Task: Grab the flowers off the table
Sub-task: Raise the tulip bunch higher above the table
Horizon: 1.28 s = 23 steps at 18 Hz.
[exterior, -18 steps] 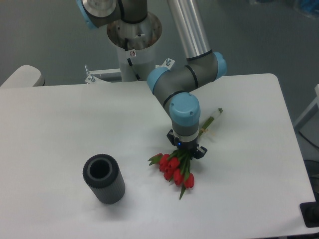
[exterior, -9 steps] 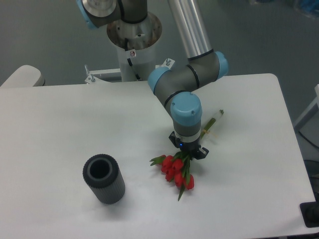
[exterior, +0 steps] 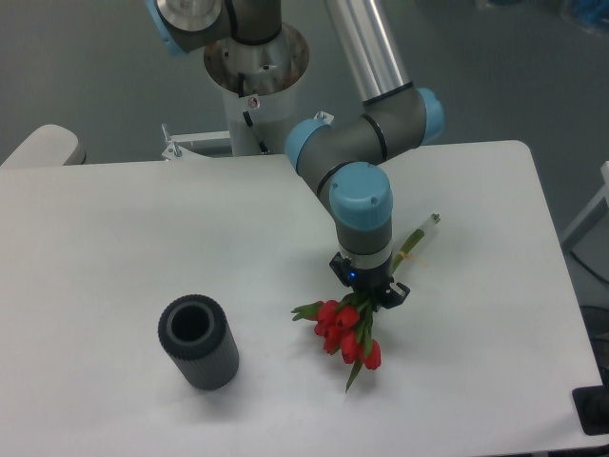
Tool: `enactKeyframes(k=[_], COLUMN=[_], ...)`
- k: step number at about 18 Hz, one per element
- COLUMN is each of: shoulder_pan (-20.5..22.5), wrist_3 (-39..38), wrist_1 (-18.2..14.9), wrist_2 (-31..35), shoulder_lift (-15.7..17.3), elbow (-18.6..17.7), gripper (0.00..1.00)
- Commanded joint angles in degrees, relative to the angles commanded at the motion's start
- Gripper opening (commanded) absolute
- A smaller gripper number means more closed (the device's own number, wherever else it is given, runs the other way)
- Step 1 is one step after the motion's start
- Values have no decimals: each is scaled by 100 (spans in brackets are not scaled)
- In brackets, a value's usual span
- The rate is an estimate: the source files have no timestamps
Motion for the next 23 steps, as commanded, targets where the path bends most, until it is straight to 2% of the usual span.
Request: enactKeyframes(k=[4,8,13,20,23], shoulder_pan=[8,148,588,834,870], wrist_3=[-9,-79,-79,-97,-105], wrist_1=[-438,-659,-642,-598,-589], wrist_2=[-571,-1678,-3224,-4561,-4879], shoulder_lift=[132,132,150,80,44], elbow=[685,1196,1267,1337,1346], gripper=[32,32,32,32,32])
